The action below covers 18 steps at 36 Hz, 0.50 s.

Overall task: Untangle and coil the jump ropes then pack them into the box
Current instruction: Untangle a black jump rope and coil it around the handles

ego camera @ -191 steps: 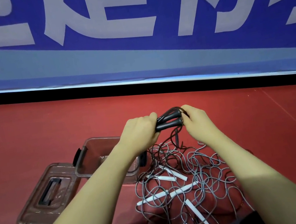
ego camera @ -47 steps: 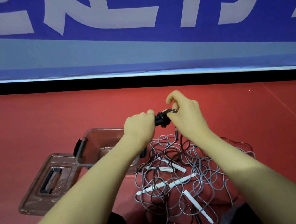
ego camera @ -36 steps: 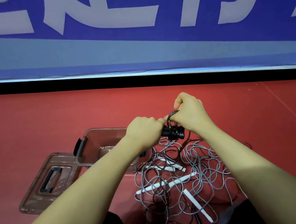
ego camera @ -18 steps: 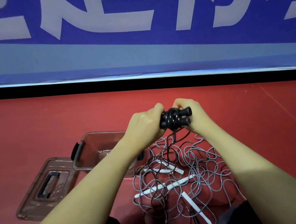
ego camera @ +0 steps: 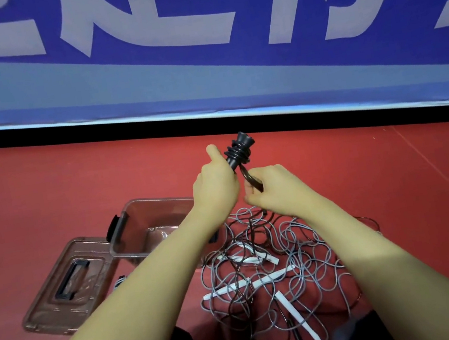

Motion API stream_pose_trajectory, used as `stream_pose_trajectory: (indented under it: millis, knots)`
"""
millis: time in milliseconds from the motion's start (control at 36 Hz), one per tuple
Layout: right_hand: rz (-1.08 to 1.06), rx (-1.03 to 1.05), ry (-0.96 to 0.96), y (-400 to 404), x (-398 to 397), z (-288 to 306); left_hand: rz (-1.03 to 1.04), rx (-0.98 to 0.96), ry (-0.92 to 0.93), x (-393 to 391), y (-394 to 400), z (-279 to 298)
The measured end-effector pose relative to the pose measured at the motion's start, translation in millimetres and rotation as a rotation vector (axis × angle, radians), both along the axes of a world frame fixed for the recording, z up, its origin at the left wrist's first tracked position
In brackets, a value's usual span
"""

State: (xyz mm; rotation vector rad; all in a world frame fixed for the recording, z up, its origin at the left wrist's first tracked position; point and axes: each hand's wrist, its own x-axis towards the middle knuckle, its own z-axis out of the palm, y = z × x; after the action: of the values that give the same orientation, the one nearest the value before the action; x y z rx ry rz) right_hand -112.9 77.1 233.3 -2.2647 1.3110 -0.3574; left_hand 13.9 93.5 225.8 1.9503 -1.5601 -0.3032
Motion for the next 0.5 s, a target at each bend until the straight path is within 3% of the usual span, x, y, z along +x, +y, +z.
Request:
stream_pose_trajectory:
  millis: [250, 361, 500]
  knots:
    - [0.156, -0.384, 0.205, 3.4, -1.5, 8.4, 0.035, 0.208, -0.287, 10.7, 3.4, -4.3]
    - [0.096, -0.638, 0.041, 6.3, 1.3, 4.1, -0.021, 0.275, -0.472, 14.1, 3.9, -5.3]
    - [-0.109, -0.431, -0.222, 11.4, 11.4, 2.0, -0.150, 0.303, -0.614, 14.2, 4.6, -2.9]
